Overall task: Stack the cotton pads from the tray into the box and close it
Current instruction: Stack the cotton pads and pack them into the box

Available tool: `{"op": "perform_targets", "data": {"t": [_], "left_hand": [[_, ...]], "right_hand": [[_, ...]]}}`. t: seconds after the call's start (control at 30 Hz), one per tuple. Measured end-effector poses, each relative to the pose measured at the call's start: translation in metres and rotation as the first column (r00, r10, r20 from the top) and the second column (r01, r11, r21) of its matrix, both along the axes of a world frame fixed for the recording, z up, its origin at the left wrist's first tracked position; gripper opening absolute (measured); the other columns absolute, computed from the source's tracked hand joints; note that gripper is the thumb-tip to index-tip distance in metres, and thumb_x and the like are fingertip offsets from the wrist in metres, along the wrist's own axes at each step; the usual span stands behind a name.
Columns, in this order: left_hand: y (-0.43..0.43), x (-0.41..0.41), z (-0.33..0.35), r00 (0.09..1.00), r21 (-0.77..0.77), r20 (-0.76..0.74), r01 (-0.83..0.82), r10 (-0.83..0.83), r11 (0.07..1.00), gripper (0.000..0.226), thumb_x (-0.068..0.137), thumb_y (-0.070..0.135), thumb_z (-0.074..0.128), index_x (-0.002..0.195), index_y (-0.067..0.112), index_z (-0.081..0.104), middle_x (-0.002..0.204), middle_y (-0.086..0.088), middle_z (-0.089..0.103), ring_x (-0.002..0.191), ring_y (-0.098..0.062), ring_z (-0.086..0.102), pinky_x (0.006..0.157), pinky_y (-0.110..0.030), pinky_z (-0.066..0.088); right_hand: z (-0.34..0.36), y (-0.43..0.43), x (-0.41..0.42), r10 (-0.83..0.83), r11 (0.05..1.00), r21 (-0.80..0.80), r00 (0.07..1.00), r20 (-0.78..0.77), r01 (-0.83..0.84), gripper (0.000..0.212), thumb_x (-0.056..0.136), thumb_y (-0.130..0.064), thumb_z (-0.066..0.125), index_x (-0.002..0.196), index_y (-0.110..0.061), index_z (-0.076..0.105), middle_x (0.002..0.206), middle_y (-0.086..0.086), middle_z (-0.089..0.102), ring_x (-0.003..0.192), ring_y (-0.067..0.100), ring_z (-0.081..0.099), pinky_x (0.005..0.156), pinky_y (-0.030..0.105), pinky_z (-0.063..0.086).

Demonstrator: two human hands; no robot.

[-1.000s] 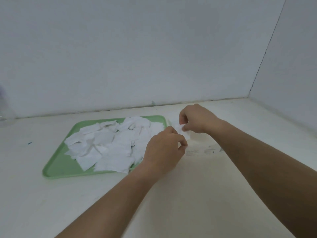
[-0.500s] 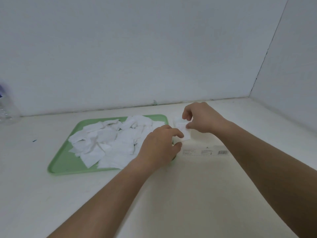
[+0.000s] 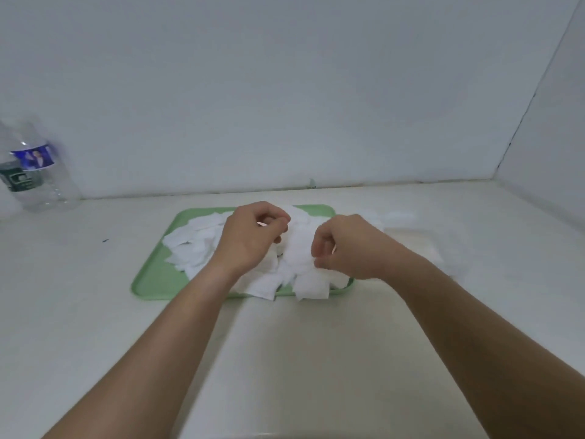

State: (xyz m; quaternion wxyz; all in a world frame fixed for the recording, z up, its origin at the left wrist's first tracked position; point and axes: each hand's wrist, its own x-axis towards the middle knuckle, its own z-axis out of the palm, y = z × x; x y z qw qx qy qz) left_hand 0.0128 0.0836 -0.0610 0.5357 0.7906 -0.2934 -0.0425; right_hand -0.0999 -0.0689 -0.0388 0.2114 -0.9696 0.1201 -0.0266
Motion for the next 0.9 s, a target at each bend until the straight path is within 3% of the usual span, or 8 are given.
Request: {"op": "perform_targets", "data": {"t": [0.17, 0.27, 0.4, 0.53, 0.63, 0.7, 0.8, 0.9], "left_hand": [[0.006, 0.0, -0.017, 0.999, -0.106, -0.018, -0.044, 0.042, 0.993, 0.013, 0.092, 0.017, 0.066, 0.085, 0.025, 0.073, 0.078, 0.004, 0.074, 0.067, -0.011, 0.067, 0.066, -0.025, 0.047], [0.006, 0.0, -0.022, 0.998, -0.166, -0.015, -0.058, 0.056, 0.984, 0.015, 0.091, 0.017, 0.067, 0.083, 0.028, 0.073, 0.077, 0.004, 0.074, 0.068, -0.012, 0.066, 0.072, -0.031, 0.053], [0.005, -0.001, -0.023, 0.998, -0.193, -0.013, -0.064, 0.062, 0.979, 0.017, 0.091, 0.017, 0.068, 0.081, 0.03, 0.072, 0.076, 0.006, 0.073, 0.069, -0.014, 0.065, 0.075, -0.034, 0.055], [0.008, 0.0, -0.022, 0.996, -0.195, -0.034, -0.082, 0.077, 0.977, 0.016, 0.091, 0.016, 0.067, 0.083, 0.029, 0.073, 0.077, 0.005, 0.073, 0.069, -0.01, 0.065, 0.071, -0.028, 0.053], [0.012, 0.001, -0.019, 0.993, -0.186, -0.082, -0.096, 0.081, 0.978, 0.012, 0.091, 0.016, 0.067, 0.087, 0.026, 0.073, 0.083, 0.002, 0.074, 0.069, -0.004, 0.064, 0.066, -0.021, 0.046], [0.016, 0.003, -0.013, 0.985, -0.128, -0.157, -0.09, 0.069, 0.988, 0.005, 0.091, 0.024, 0.07, 0.096, 0.025, 0.071, 0.093, 0.0, 0.074, 0.075, -0.005, 0.066, 0.071, -0.023, 0.048], [0.021, 0.003, -0.006, 0.935, -0.095, -0.347, 0.039, -0.07, 0.995, 0.037, 0.083, 0.048, 0.076, 0.109, 0.022, 0.071, 0.104, 0.003, 0.075, 0.089, -0.011, 0.07, 0.081, -0.029, 0.055], [0.023, 0.002, 0.0, 0.824, -0.218, -0.491, 0.199, -0.284, 0.955, 0.055, 0.072, 0.052, 0.076, 0.113, 0.016, 0.073, 0.105, -0.001, 0.076, 0.091, -0.014, 0.072, 0.079, -0.029, 0.056]], "right_hand": [[-0.024, 0.023, -0.009, -0.243, 0.929, -0.302, 0.968, -0.06, 0.215, 0.038, 0.089, -0.055, 0.06, 0.078, -0.021, 0.046, 0.079, -0.002, 0.053, 0.074, 0.02, 0.058, 0.062, 0.03, 0.046], [-0.037, 0.032, -0.011, -0.283, 0.919, -0.3, 0.958, -0.047, 0.257, 0.039, 0.092, -0.056, 0.055, 0.081, -0.02, 0.043, 0.078, -0.002, 0.047, 0.072, 0.022, 0.052, 0.059, 0.03, 0.038], [-0.044, 0.035, -0.01, -0.298, 0.928, -0.229, 0.954, 0.011, 0.293, 0.038, 0.088, -0.053, 0.06, 0.097, -0.02, 0.045, 0.088, -0.001, 0.051, 0.08, 0.024, 0.055, 0.065, 0.032, 0.041], [-0.051, 0.029, -0.009, -0.295, 0.955, 0.044, 0.955, 0.045, 0.293, 0.033, 0.083, -0.04, 0.071, 0.105, -0.025, 0.051, 0.095, -0.002, 0.059, 0.087, 0.021, 0.061, 0.075, 0.036, 0.052], [-0.048, 0.021, -0.011, -0.308, 0.919, 0.3, 0.94, 0.145, 0.254, 0.029, 0.08, -0.03, 0.078, 0.099, -0.025, 0.056, 0.082, -0.006, 0.062, 0.072, 0.011, 0.061, 0.064, 0.029, 0.05], [-0.04, 0.019, -0.011, -0.325, 0.859, 0.481, 0.914, 0.244, 0.177, 0.029, 0.079, -0.025, 0.081, 0.098, -0.025, 0.059, 0.077, -0.005, 0.063, 0.063, 0.008, 0.061, 0.057, 0.026, 0.049], [-0.03, 0.022, -0.006, -0.376, 0.693, 0.721, 0.86, 0.344, 0.014, 0.03, 0.08, -0.017, 0.081, 0.103, -0.02, 0.063, 0.079, 0.001, 0.067, 0.065, 0.011, 0.064, 0.056, 0.028, 0.055], [-0.025, 0.029, 0.005, -0.415, 0.556, 0.827, 0.833, 0.366, -0.087, 0.021, 0.084, -0.014, 0.078, 0.102, -0.014, 0.065, 0.072, -0.003, 0.068, 0.069, 0.009, 0.068, 0.059, 0.027, 0.057]]}}
